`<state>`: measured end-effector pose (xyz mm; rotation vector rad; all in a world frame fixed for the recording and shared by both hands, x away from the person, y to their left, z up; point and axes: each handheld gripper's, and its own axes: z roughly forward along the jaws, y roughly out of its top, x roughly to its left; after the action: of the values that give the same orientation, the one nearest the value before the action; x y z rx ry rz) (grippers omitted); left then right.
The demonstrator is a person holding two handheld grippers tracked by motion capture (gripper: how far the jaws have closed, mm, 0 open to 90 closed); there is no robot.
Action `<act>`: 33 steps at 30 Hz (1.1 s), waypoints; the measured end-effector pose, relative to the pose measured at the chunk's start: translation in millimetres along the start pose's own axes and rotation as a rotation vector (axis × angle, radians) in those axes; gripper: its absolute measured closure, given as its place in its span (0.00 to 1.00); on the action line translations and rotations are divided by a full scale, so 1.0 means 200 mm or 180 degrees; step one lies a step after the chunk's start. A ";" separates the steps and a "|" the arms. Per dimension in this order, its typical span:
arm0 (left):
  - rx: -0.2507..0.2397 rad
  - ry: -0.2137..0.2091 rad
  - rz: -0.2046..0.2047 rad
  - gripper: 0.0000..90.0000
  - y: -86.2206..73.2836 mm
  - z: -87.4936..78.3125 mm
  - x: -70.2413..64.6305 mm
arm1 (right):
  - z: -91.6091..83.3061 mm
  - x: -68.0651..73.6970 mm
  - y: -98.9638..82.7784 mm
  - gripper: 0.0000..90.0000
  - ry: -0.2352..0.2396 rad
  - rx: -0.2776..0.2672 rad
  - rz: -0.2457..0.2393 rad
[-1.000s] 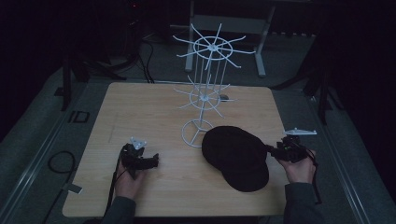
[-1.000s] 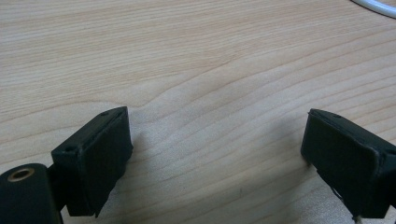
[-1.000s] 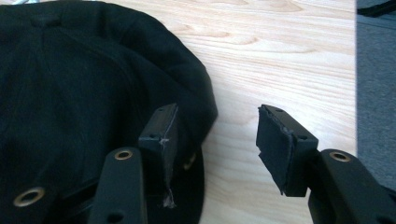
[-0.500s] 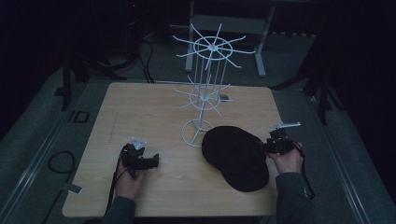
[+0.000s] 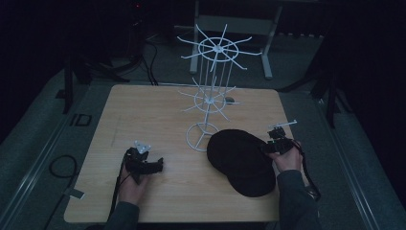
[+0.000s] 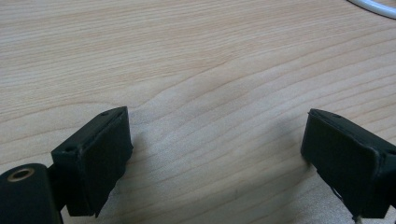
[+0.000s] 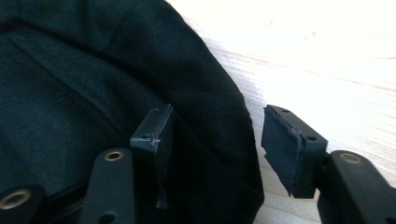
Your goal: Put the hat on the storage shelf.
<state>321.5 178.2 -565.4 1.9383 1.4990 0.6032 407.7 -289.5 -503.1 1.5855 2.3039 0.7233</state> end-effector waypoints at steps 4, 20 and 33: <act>0.0001 -0.0001 0.0003 0.10 0.00 0.00 0.00 | 0.06 0.00 0.00 0.51 0.0028 0.0136 0.0009; 0.0005 -0.0002 0.0011 0.10 0.00 0.00 0.00 | 0.14 0.00 0.03 0.69 -0.0014 0.0429 0.0264; 0.0005 -0.0006 0.0013 0.10 0.00 0.00 -0.01 | 0.08 -0.05 -0.02 0.85 0.0243 0.0105 0.0640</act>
<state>321.5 176.8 -565.3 1.9430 1.4949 0.6022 415.1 -295.2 -520.0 1.8548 2.2406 0.8085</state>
